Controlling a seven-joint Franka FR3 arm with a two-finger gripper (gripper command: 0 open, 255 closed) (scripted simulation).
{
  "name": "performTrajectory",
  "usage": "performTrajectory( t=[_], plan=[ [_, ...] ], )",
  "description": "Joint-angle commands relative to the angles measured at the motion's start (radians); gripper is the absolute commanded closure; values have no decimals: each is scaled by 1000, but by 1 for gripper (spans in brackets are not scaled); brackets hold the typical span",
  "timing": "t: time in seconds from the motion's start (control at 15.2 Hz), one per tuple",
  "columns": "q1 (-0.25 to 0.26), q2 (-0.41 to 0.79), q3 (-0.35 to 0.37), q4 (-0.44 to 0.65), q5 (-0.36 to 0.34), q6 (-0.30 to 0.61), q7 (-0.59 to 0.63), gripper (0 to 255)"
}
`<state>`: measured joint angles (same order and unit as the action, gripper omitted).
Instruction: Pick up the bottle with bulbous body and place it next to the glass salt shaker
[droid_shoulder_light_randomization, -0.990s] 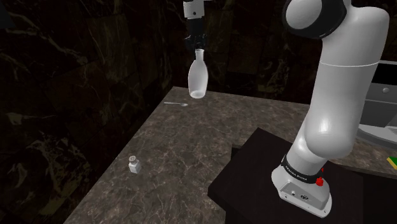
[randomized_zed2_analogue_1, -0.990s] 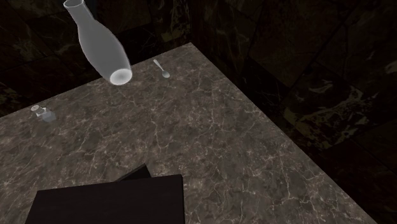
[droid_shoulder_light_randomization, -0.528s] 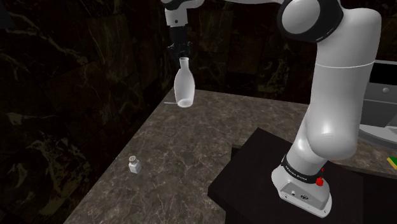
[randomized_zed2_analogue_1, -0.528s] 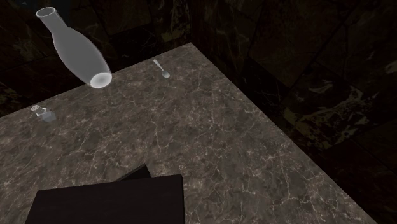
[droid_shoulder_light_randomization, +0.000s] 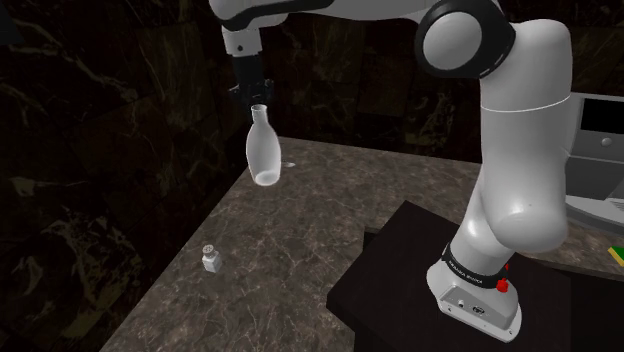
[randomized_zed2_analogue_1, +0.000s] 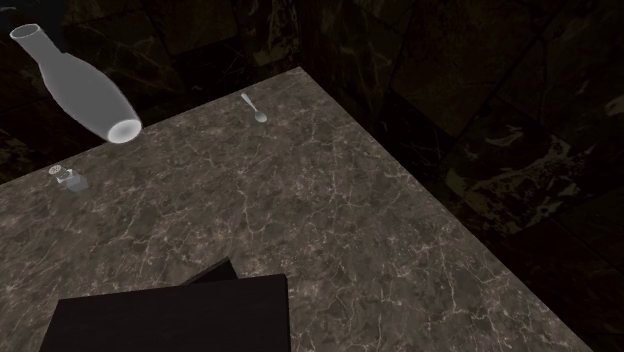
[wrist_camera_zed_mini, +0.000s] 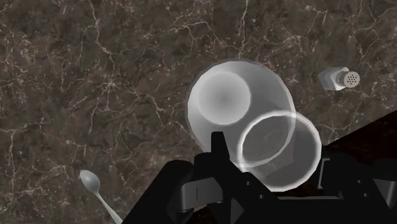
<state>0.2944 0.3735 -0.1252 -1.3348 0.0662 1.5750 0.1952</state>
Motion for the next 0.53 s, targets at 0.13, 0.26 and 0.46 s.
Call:
performTrajectory(
  t=[0.13,0.26,0.46],
  plan=[
    [47,72,26,69,7,7,74,255],
    [69,119,37,124,10,0,108,255],
    [101,202,53,230,14,-21,159,255]
  ],
)
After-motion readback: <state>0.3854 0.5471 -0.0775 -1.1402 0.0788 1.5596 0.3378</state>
